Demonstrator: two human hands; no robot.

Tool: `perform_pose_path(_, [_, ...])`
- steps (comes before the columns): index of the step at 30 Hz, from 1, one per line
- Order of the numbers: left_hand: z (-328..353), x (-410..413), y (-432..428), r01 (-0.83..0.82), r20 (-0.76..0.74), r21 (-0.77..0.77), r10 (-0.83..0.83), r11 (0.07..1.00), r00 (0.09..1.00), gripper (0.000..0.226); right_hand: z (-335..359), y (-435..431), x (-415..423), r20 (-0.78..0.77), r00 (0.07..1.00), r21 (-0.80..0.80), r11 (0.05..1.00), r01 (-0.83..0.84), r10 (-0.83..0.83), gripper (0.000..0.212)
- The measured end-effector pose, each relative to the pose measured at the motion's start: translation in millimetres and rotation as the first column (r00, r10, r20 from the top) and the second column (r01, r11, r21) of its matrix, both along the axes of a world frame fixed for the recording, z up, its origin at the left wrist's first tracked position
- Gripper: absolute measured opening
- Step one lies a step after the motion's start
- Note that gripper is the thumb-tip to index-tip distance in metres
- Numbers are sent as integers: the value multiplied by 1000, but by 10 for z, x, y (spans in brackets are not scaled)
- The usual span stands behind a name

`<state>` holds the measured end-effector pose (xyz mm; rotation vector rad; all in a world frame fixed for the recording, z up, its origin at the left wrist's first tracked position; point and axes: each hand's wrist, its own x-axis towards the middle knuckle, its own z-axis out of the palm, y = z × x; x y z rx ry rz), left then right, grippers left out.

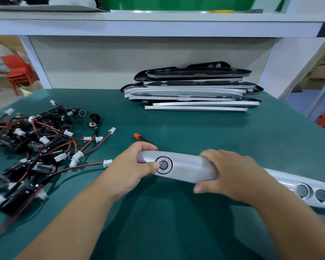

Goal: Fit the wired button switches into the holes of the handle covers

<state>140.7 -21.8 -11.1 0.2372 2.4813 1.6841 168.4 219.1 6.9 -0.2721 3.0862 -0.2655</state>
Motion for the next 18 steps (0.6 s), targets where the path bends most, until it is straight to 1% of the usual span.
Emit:
perform_pose_path(1, [-1,-13,-45,2,13,-19,-2,1000,1000,30,-14,166,23,33,999,5,999,38,-38,72])
perform_pose_path(3, [-15,-34,-100,1,35,-29,0,1000,999,35,-59,539,90,48,991,27,992,124,-125,83])
perform_pose_path(6, [-36,-60,-72,-40,36,9,40,999,999,35,-239,1167,238,16,952,74,950,302,-304,88])
perform_pose_path(7, [-42,-67,-54,-53,28,17,53,998,998,35,-353,1398,300,4,929,51,927,371,-371,87])
perform_pose_path(9, [-41,-64,-20,-51,16,27,51,998,999,37,-626,1838,450,-9,876,-76,874,480,-482,81])
perform_pose_path(10, [-32,-52,-7,-47,11,25,47,999,999,39,-692,1957,505,-21,858,-157,849,504,-513,81])
perform_pose_path(12, [-6,-13,32,-64,-3,38,64,997,998,44,-671,1969,568,-61,828,-240,814,529,-557,81])
perform_pose_path(13, [12,7,47,-99,-6,90,100,991,995,47,-607,1909,584,-89,815,-271,801,533,-572,77])
perform_pose_path(15, [77,61,55,-190,25,294,191,937,981,50,-491,1741,652,-167,792,-332,790,515,-587,67])
perform_pose_path(16, [123,116,29,-201,35,396,204,896,978,53,-462,1708,670,-200,781,-356,786,505,-592,65])
perform_pose_path(17, [168,184,0,-194,27,463,205,865,978,58,-426,1691,720,-205,771,-390,773,500,-602,65])
perform_pose_path(18, [206,256,-19,-185,10,491,206,852,978,63,-409,1697,779,-223,763,-415,767,489,-606,65])
